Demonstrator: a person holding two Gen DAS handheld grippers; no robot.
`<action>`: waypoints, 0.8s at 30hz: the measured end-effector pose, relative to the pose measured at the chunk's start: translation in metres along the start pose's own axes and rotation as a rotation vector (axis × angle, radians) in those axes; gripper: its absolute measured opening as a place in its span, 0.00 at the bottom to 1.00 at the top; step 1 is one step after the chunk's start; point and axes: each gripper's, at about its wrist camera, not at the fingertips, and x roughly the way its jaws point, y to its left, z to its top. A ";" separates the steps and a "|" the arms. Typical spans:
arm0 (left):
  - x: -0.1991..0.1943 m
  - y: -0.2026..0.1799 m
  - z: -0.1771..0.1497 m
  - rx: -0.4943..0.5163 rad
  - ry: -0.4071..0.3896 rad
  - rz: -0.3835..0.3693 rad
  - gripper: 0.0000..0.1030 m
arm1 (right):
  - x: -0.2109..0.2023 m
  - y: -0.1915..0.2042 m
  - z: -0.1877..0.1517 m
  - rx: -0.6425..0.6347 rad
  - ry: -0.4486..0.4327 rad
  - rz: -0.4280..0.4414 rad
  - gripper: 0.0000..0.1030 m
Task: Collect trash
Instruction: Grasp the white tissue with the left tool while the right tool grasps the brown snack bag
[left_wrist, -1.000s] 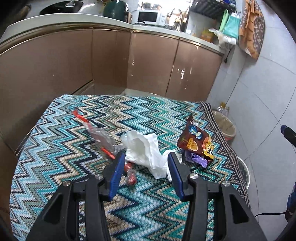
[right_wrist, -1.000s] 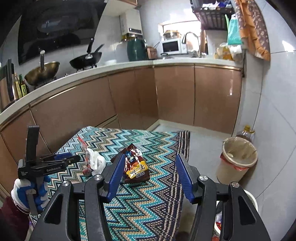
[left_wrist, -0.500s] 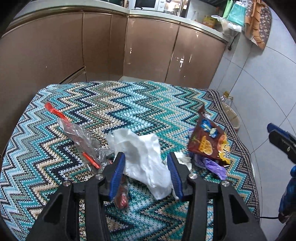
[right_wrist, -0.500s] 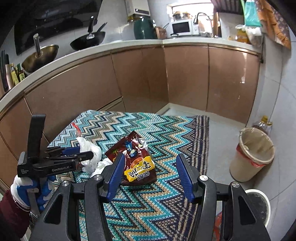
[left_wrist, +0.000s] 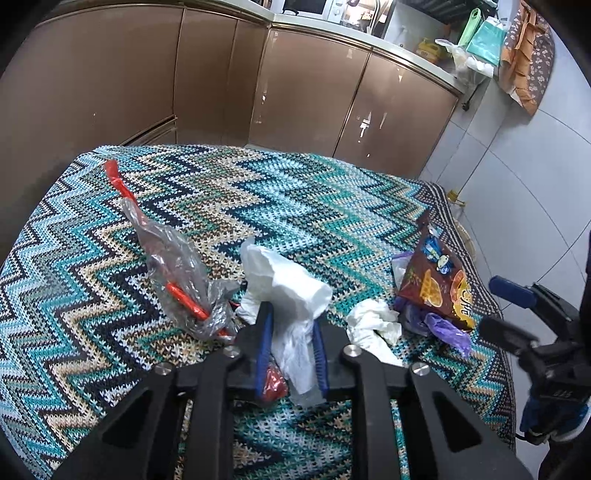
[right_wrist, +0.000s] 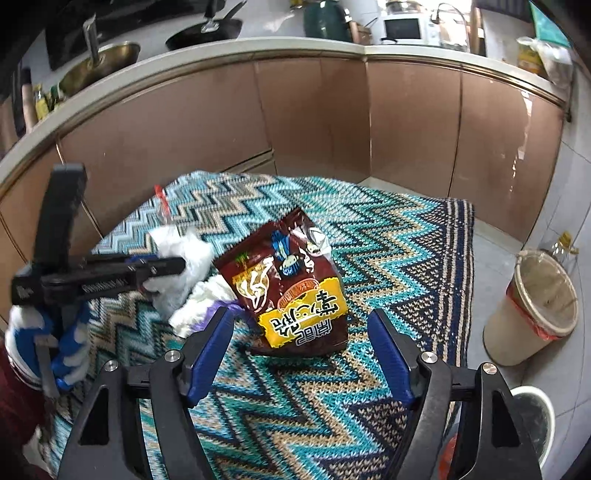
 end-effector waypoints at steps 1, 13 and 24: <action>-0.001 -0.001 0.000 -0.001 -0.001 -0.002 0.19 | 0.004 0.001 0.000 -0.018 0.006 0.003 0.72; -0.009 -0.002 -0.006 -0.014 -0.013 -0.003 0.16 | 0.034 0.002 0.005 -0.174 0.082 0.050 0.47; -0.034 -0.010 -0.013 0.009 -0.068 -0.029 0.05 | 0.020 0.000 -0.004 -0.131 0.055 0.062 0.22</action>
